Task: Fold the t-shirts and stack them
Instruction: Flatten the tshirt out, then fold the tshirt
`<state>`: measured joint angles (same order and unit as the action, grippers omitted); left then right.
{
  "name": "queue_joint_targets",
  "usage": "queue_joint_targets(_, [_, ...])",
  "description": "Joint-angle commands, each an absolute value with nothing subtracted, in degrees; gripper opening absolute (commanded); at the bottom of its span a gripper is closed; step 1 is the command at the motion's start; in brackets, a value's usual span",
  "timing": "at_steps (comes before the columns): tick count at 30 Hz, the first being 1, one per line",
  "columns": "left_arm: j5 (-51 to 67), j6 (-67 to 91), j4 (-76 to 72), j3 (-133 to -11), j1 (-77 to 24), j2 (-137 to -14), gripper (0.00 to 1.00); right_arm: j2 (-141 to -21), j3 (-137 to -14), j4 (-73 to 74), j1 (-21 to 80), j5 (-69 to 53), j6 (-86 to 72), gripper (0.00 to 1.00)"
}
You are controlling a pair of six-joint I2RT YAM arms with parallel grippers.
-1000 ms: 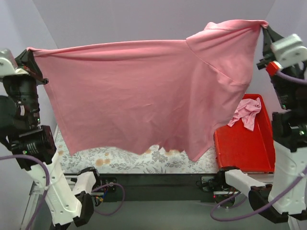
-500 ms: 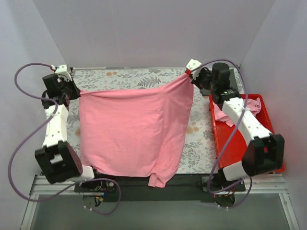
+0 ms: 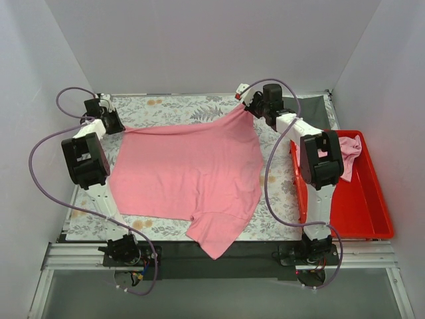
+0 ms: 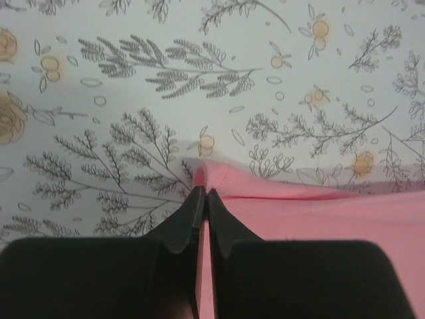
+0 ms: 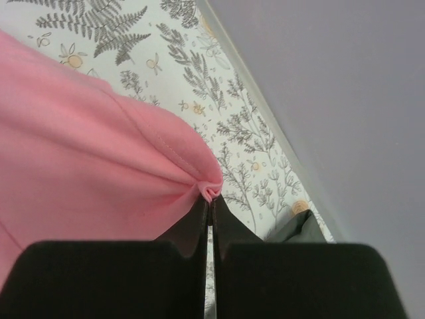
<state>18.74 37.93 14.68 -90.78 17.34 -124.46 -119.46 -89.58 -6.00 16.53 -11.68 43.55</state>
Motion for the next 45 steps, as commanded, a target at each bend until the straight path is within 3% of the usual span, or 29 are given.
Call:
queue_joint_targets(1, [19.7, 37.8, 13.8, -97.5, 17.3, -124.8, 0.00, -120.1, -96.1, -10.6, 16.8, -9.6, 44.4, 0.01])
queue_joint_targets(10, [23.1, 35.1, 16.3, -96.8, 17.8, -121.2, 0.00, -114.0, -92.4, -8.4, 17.9, -9.5, 43.8, 0.01])
queue_joint_targets(25, [29.1, 25.3, 24.9, -86.7, 23.3, -110.6, 0.00, -91.2, -68.7, -2.0, 21.8, -11.0, 43.1, 0.01])
queue_joint_targets(40, [30.8, 18.9, 26.5, -79.9, 25.4, -108.3, 0.00, -80.9, -56.7, 6.7, 30.3, -7.8, 38.4, 0.01])
queue_joint_targets(42, [30.9, 18.8, 26.7, -79.5, 25.4, -108.3, 0.04, -80.7, -55.4, 7.7, 31.8, -7.8, 38.8, 0.01])
queue_joint_targets(44, [31.0, 17.7, 27.6, -79.5, 25.4, -108.0, 0.11, -81.6, -56.1, 10.7, 32.4, -8.0, 38.7, 0.10])
queue_joint_targets(45, [31.0, 17.3, 28.0, -79.3, 25.7, -107.6, 0.17, -81.8, -56.7, 11.9, 32.5, -8.3, 38.4, 0.28])
